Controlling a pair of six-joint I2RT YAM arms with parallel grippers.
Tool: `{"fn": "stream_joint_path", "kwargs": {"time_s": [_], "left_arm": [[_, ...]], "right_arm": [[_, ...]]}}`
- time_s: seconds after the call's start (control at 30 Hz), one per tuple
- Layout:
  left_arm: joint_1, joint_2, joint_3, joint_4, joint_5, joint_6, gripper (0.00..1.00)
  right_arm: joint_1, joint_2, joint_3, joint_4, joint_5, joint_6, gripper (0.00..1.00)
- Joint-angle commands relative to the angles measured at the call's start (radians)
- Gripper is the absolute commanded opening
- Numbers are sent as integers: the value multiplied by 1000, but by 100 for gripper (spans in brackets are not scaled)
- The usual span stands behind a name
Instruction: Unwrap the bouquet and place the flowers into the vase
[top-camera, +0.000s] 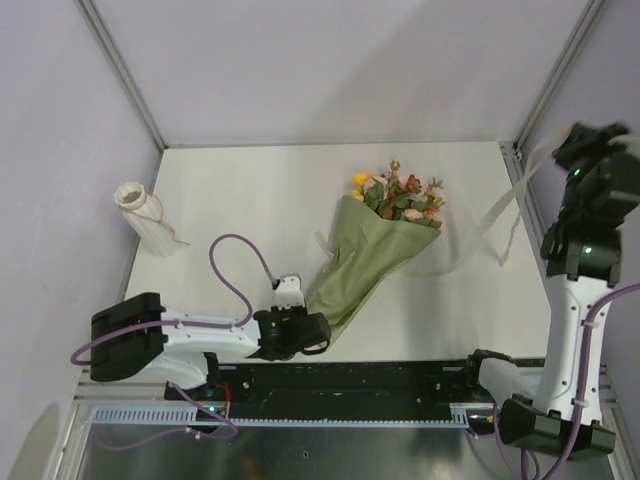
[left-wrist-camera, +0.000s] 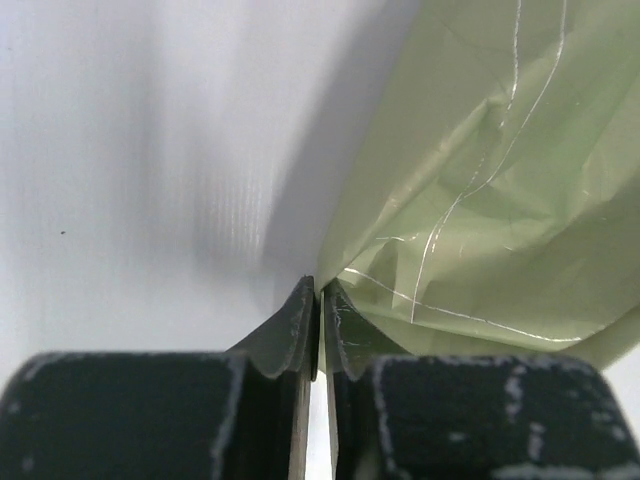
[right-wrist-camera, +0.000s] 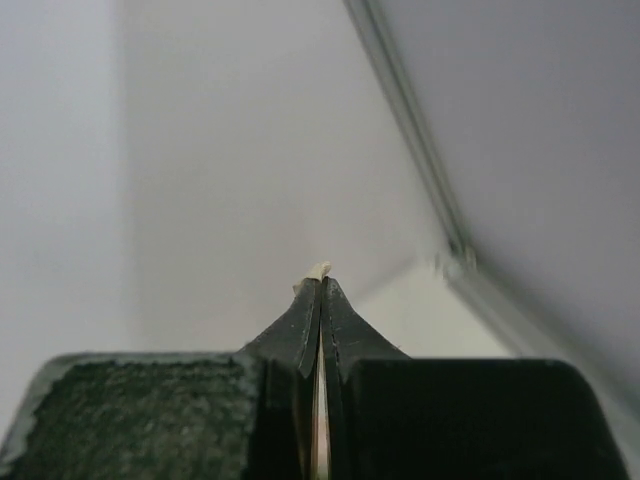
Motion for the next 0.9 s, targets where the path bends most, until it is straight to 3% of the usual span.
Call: {"fn": "stream_joint_path", "kwargs": {"time_s": [0.0,0.2,0.37,0.63,0.87], "left_arm": [[-6,-89,9,-28,-36,51,16],[-6,-202,50,-39,-32,160,44],[-6,-290,110,-52,-18,275,67],[-7,-443,190,-93,1,516,96],[-5,-551,268,-209,-26,740,100]], "right_arm": [[-3,-111,-295,-125,-76,231,0],[-6,-189,-641,-194,-148,412,0],[-33,-191,-795,-239,-240,499,2],[-84,-144,-829,-424,-304,653,41],[-84,-81,-841,-480,-373,778,58]]}}
